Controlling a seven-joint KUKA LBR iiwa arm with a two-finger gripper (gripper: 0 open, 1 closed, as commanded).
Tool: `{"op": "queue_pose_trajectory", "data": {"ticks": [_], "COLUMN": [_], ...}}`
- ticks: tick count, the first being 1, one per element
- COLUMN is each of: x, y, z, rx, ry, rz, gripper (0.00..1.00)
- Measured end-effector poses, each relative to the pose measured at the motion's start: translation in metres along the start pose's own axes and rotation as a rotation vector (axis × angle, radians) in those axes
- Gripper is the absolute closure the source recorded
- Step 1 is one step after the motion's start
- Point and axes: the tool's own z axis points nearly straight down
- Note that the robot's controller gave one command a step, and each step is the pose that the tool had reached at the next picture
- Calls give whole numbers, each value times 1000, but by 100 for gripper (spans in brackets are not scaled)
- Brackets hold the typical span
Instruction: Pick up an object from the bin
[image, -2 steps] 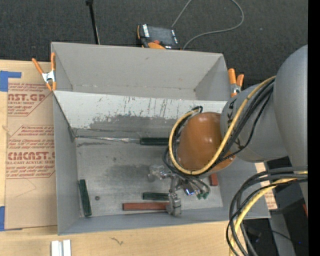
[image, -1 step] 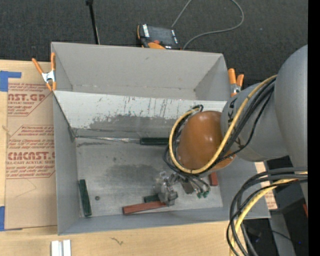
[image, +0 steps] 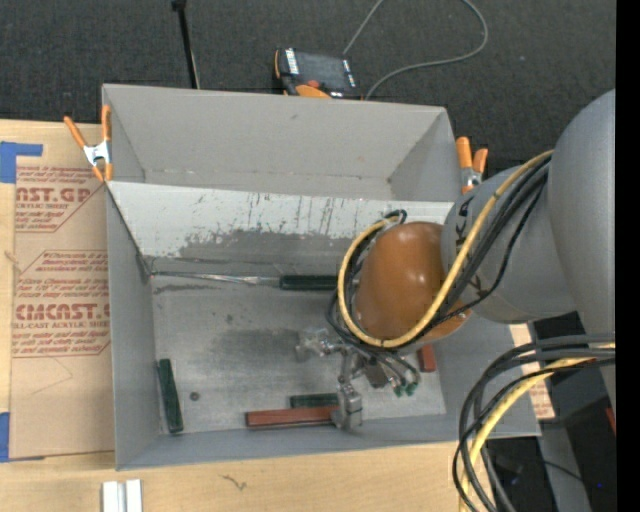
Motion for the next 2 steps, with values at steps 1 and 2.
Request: {"op": "queue_pose_trajectory", "data": {"ticks": [1, 2], "x": [-20, 23], "y": [-45, -89], "z": [-19, 5], "rx": [4, 3], "ry": [0, 0], "rz": [33, -233], "gripper": [0, 0]}}
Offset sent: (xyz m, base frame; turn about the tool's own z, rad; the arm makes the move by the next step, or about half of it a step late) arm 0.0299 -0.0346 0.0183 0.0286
